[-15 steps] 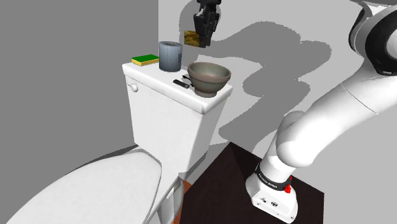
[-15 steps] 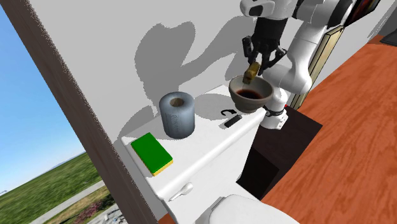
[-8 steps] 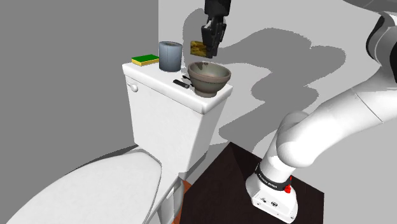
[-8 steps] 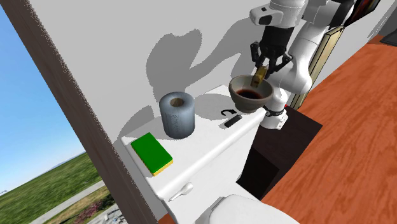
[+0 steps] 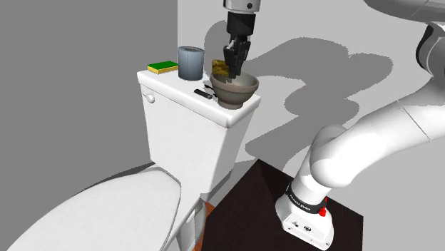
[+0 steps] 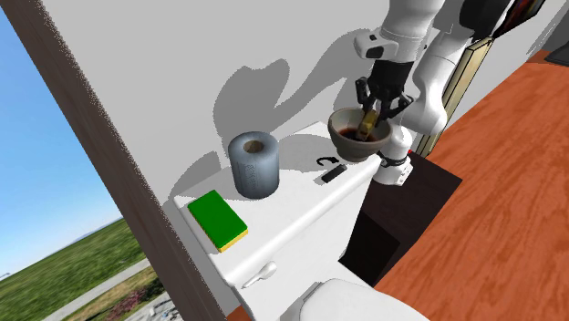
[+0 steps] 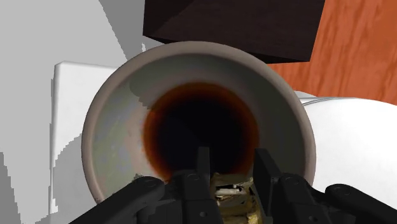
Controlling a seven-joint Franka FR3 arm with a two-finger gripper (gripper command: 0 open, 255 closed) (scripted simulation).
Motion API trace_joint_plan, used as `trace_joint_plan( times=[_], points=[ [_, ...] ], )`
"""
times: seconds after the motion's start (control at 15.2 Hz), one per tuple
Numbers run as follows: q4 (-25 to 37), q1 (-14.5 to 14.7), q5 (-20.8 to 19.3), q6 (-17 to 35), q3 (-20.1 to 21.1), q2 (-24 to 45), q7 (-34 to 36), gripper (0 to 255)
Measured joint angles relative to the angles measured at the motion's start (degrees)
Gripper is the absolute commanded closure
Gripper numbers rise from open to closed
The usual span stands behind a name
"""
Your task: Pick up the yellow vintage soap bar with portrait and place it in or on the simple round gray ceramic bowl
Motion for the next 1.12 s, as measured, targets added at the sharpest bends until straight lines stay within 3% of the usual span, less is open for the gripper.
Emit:
trace_joint_plan(
  times=[0.4,0.46,0.86,1.12],
  points=[
    [-0.98,0.01,0.0,0.79,-0.02,-0.26,-0.01,255],
    [-1.0,0.0,0.0,0.8,-0.03,-0.26,-0.01,0],
    [-1.04,0.0,0.0,0.82,-0.03,-0.25,-0.01,0],
    [7.08,-0.07,-0.05,-4.49,0.28,2.54,0.16,0]
  ],
)
